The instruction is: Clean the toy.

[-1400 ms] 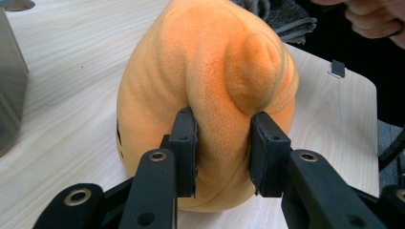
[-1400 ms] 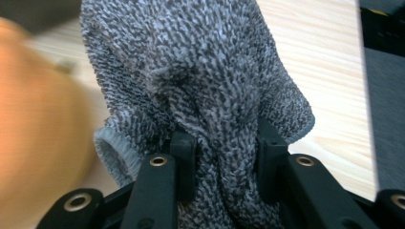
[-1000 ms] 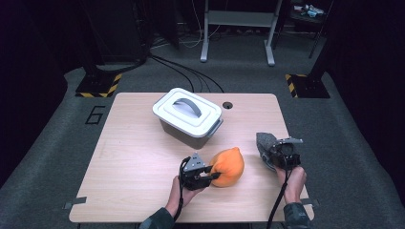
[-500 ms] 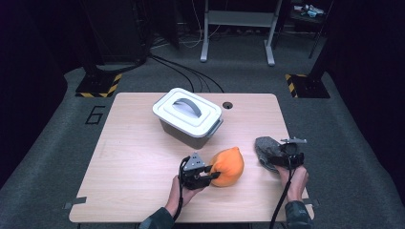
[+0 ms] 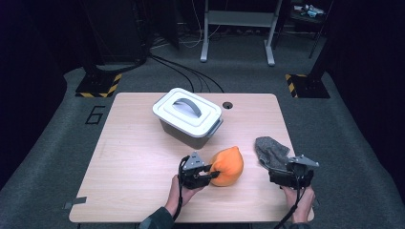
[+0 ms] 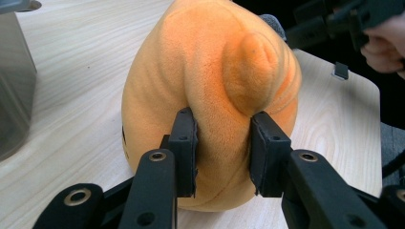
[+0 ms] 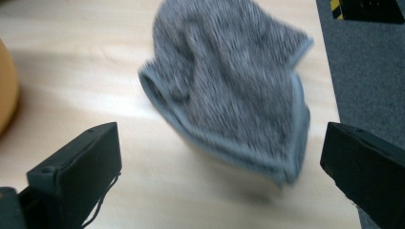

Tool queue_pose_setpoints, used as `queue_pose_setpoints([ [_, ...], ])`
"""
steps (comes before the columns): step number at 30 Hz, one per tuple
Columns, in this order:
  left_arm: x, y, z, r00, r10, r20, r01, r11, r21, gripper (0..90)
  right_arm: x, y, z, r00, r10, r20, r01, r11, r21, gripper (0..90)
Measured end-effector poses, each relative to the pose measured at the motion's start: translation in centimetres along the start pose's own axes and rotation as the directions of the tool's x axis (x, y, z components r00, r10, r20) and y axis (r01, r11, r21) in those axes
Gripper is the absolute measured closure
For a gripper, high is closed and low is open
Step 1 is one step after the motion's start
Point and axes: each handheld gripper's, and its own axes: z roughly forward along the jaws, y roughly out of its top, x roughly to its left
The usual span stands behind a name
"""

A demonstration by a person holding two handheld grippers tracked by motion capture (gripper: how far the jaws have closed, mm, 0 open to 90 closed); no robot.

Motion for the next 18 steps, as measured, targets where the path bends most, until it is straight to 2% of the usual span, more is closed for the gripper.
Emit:
queue_pose_setpoints([
  [4, 0.0, 0.0, 0.0, 0.9999, 0.008, -0.006, -0.008, 1.0000, -0.005, 67.1, -0.7, -1.9, 0.4, 0.9999, 0.012, -0.011, -0.012, 1.000, 0.029, 0.0],
  [6, -0.1, 0.0, -0.1, 0.9999, 0.011, -0.012, -0.011, 0.9999, -0.007, 67.9, -0.9, -2.7, 0.8, 0.9999, -0.003, 0.014, 0.002, 0.999, 0.052, 0.0],
  [8, -0.3, 0.1, -0.1, 0.9995, 0.022, -0.022, -0.023, 0.9996, -0.015, 68.5, -1.2, -3.3, 1.1, 0.9998, -0.004, 0.018, 0.003, 0.998, 0.060, 0.0],
  [12, -0.5, 0.3, -0.2, 0.9980, 0.058, -0.025, -0.059, 0.9980, -0.024, 70.1, -1.5, -4.1, 1.8, 0.9994, 0.012, 0.032, -0.015, 0.997, 0.073, 0.0],
  [13, -0.5, 0.3, -0.2, 0.9977, 0.063, -0.025, -0.064, 0.9975, -0.029, 70.7, -1.5, -4.3, 1.9, 0.9991, 0.025, 0.035, -0.027, 0.998, 0.060, 0.0],
  [18, -0.7, 0.6, -0.3, 0.9962, 0.085, -0.022, -0.085, 0.9959, -0.031, 72.5, -1.7, -4.8, 1.9, 0.9987, 0.028, 0.043, -0.028, 1.000, 0.013, 0.0],
])
